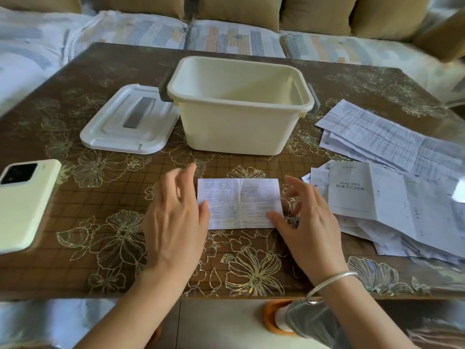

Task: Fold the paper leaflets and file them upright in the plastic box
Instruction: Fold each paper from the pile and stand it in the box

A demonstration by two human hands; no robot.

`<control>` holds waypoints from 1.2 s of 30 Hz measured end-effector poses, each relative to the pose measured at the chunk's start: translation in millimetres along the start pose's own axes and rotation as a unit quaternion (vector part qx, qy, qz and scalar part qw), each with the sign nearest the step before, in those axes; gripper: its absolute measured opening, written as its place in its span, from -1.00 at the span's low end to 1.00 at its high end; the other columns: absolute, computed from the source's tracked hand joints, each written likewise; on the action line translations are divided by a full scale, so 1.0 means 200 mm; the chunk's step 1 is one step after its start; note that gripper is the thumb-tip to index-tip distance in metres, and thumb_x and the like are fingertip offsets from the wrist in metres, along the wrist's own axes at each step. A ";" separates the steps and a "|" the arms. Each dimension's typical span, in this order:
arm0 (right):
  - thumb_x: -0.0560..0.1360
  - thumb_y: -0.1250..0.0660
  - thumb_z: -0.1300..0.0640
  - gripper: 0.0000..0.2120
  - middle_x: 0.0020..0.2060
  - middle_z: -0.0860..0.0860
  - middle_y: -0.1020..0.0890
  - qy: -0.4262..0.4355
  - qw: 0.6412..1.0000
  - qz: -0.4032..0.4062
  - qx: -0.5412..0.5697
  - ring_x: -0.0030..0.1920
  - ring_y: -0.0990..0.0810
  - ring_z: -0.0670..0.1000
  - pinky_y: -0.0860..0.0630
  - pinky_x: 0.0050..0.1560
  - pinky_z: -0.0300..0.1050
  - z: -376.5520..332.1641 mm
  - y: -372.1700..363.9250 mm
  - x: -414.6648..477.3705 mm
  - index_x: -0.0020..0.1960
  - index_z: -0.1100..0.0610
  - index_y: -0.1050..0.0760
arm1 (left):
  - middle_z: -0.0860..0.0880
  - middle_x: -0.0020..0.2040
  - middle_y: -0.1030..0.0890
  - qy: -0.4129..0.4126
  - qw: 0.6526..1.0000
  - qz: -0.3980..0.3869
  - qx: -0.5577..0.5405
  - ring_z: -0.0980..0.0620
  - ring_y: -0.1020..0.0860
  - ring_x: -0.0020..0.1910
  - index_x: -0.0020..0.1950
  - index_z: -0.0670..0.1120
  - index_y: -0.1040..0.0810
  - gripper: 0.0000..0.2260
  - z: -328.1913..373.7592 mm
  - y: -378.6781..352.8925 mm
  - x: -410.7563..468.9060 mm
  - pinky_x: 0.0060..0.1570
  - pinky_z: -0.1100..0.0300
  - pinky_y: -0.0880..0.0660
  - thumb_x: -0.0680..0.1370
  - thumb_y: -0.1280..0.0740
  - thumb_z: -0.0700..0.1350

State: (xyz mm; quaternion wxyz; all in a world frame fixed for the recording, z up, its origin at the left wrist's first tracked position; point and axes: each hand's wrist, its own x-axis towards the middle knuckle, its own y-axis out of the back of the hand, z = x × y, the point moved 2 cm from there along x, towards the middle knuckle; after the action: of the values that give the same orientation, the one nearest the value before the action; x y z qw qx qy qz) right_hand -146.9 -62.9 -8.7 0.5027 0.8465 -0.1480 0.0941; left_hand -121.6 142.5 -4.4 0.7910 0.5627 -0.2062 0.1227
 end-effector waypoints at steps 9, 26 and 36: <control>0.51 -0.25 -0.03 -0.73 0.21 -0.10 -0.58 0.297 0.942 -0.120 -0.102 0.32 -0.45 0.00 -0.46 0.26 0.01 -0.05 0.04 0.08 0.16 -0.04 -0.58 | -0.06 0.01 -0.63 -0.370 0.922 -0.110 0.004 -0.04 -0.61 -0.02 0.08 -0.16 -0.61 -0.74 0.04 -0.02 0.10 0.07 0.03 -0.57 0.41 -0.34 -0.33; 0.55 -0.18 -0.13 -0.75 -0.28 -0.13 -0.66 0.202 0.977 -0.059 0.045 -0.34 -0.61 -0.11 -0.57 -0.40 -0.09 -0.04 0.08 0.07 0.02 -0.04 -0.56 | 0.17 -0.24 -0.64 -0.242 0.948 -0.119 -0.171 0.18 -0.57 -0.36 -0.07 0.04 -0.64 -0.80 0.00 0.06 0.09 -0.42 0.25 -0.48 0.54 -0.22 0.02; 0.44 -0.41 -0.03 -0.78 -0.06 -0.18 -0.57 0.134 0.985 -0.096 -0.057 -0.05 -0.41 -0.16 -0.45 -0.19 -0.24 -0.03 0.03 0.13 0.08 -0.05 -0.58 | 0.05 0.17 -0.53 -0.207 0.964 -0.106 -0.128 0.09 -0.56 0.04 0.16 -0.06 -0.58 -0.64 -0.02 -0.05 0.09 -0.09 0.19 -0.59 0.39 -0.51 -0.14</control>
State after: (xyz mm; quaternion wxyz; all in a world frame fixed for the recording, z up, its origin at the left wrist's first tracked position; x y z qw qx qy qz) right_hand -124.5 -63.7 7.3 0.5722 0.8064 -0.0027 0.1496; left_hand -100.7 142.3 -5.7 0.8052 0.4884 -0.3185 -0.1083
